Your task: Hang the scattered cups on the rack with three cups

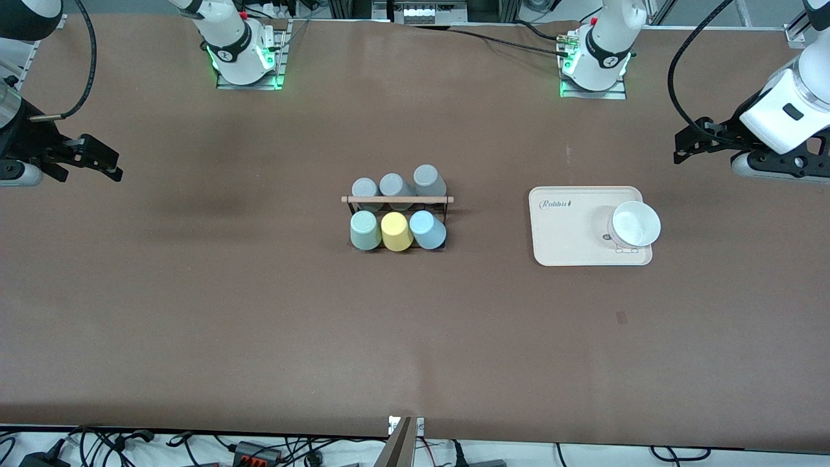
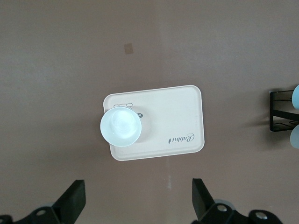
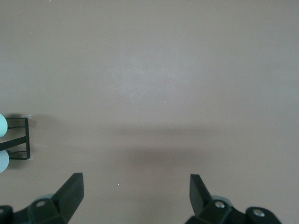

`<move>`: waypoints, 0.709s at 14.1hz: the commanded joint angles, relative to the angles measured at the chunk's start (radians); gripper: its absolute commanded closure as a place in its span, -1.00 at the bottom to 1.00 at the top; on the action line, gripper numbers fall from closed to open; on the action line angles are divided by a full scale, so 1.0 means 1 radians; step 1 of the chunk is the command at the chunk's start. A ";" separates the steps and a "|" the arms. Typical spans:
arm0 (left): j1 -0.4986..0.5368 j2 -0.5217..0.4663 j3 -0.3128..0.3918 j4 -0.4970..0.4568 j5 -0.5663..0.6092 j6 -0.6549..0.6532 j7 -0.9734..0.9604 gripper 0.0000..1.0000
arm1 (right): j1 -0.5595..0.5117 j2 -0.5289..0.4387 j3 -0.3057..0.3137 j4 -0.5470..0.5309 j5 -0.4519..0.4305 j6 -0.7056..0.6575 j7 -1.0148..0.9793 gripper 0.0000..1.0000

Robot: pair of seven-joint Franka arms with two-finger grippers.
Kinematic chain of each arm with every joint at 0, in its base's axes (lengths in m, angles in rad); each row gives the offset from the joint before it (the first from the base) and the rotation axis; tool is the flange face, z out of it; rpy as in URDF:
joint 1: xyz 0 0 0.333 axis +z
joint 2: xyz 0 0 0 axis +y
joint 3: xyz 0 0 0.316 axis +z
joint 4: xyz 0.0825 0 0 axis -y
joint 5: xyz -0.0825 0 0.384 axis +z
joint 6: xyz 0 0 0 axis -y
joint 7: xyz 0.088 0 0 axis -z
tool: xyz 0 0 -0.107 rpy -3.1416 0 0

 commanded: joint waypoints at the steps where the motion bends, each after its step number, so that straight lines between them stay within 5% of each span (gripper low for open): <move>1: -0.006 0.013 0.001 0.034 0.020 -0.025 0.003 -1.00 | -0.009 -0.017 0.012 0.001 -0.008 -0.025 -0.019 -1.00; 10: -0.006 0.013 0.001 0.034 0.020 -0.025 0.003 -1.00 | -0.009 -0.023 0.012 0.000 -0.008 -0.035 -0.018 -1.00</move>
